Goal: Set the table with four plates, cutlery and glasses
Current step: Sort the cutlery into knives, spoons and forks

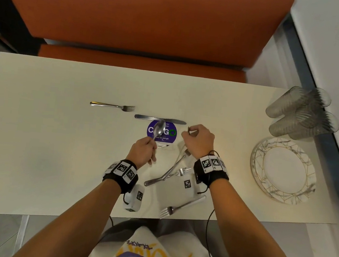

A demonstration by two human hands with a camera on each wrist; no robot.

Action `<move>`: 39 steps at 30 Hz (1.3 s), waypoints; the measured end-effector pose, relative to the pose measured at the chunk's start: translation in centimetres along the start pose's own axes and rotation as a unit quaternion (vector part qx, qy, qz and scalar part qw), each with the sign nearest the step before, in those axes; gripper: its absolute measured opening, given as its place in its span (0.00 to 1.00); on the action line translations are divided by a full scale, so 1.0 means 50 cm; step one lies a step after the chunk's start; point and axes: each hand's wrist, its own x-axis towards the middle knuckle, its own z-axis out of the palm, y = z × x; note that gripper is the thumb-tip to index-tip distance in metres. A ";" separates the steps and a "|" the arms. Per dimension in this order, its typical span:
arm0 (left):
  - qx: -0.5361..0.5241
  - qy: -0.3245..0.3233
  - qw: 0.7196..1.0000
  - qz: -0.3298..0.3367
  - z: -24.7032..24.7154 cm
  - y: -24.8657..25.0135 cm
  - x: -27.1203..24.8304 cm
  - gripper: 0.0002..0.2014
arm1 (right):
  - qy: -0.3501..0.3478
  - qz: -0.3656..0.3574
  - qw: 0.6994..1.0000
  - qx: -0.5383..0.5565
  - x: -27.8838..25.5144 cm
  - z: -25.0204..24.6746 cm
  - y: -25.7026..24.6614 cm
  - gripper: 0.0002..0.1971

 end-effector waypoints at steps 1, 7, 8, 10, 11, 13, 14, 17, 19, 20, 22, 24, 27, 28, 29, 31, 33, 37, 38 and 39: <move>-0.009 -0.002 1.000 0.005 -0.003 0.003 0.002 0.15 | -0.004 -0.006 0.999 0.036 0.001 -0.001 -0.016 0.10; -0.104 -0.035 0.994 -0.017 -0.007 0.033 -0.007 0.14 | -0.037 -0.066 0.994 0.083 -0.005 0.046 -0.072 0.13; -0.115 -0.044 0.992 -0.021 -0.007 0.039 -0.011 0.14 | -0.032 -0.071 0.994 0.075 -0.007 0.055 -0.074 0.14; -0.112 -0.053 0.992 -0.018 -0.008 0.042 -0.014 0.14 | -0.021 -0.072 0.994 0.079 -0.013 0.072 -0.079 0.15; -0.110 -0.053 0.992 -0.013 -0.008 0.041 -0.015 0.14 | -0.010 -0.077 0.994 0.080 -0.017 0.076 -0.083 0.15; -0.125 -0.055 0.991 -0.011 -0.009 0.040 -0.018 0.14 | 0.006 -0.092 0.993 0.072 -0.020 0.082 -0.086 0.15; -0.135 -0.057 0.989 -0.013 -0.010 0.040 -0.020 0.15 | 0.007 -0.098 0.992 0.078 -0.021 0.083 -0.087 0.16; -0.152 -0.067 0.986 -0.013 -0.016 0.038 -0.024 0.17 | 0.005 -0.100 0.990 0.098 -0.017 0.087 -0.082 0.19; -0.147 -0.073 0.986 -0.012 -0.018 0.036 -0.023 0.17 | 0.006 -0.107 0.991 0.086 -0.015 0.086 -0.078 0.21; -0.143 -0.075 0.987 -0.012 -0.020 0.035 -0.023 0.16 | 0.004 -0.112 0.991 0.076 -0.015 0.084 -0.078 0.22; -0.135 -0.076 0.988 -0.011 -0.022 0.033 -0.024 0.15 | -0.006 -0.133 0.990 0.051 -0.012 0.082 -0.078 0.26; -0.132 -0.079 0.988 -0.012 -0.024 0.030 -0.025 0.15 | -0.028 -0.158 0.986 0.035 -0.006 0.079 -0.079 0.27; -0.137 -0.089 0.986 -0.019 -0.024 0.029 -0.028 0.15 | -0.065 -0.204 0.977 -0.010 0.005 0.069 -0.084 0.20; -0.138 -0.093 0.986 -0.021 -0.024 0.030 -0.028 0.15 | -0.078 -0.221 0.972 -0.027 0.008 0.065 -0.087 0.16; -0.135 -0.096 0.986 -0.023 -0.024 0.030 -0.028 0.15 | -0.090 -0.238 0.966 -0.041 0.012 0.063 -0.089 0.13; -0.125 -0.102 0.987 -0.022 -0.024 0.029 -0.027 0.16 | -0.104 -0.257 0.958 -0.065 0.022 0.061 -0.090 0.11; -0.109 -0.100 0.989 -0.012 -0.024 0.027 -0.022 0.17 | -0.106 -0.258 0.957 -0.077 0.036 0.059 -0.086 0.11; 0.017 -0.028 0.998 0.056 -0.030 0.019 0.002 0.08 | -0.084 -0.203 0.974 -0.061 0.063 0.052 -0.057 0.11; 0.053 0.001 0.996 0.077 -0.032 0.016 0.011 0.04 | -0.073 -0.181 0.979 -0.052 0.068 0.049 -0.050 0.11; 0.074 0.026 0.992 0.098 -0.034 0.012 0.020 0.02 | -0.062 -0.162 0.984 -0.042 0.075 0.049 -0.037 0.10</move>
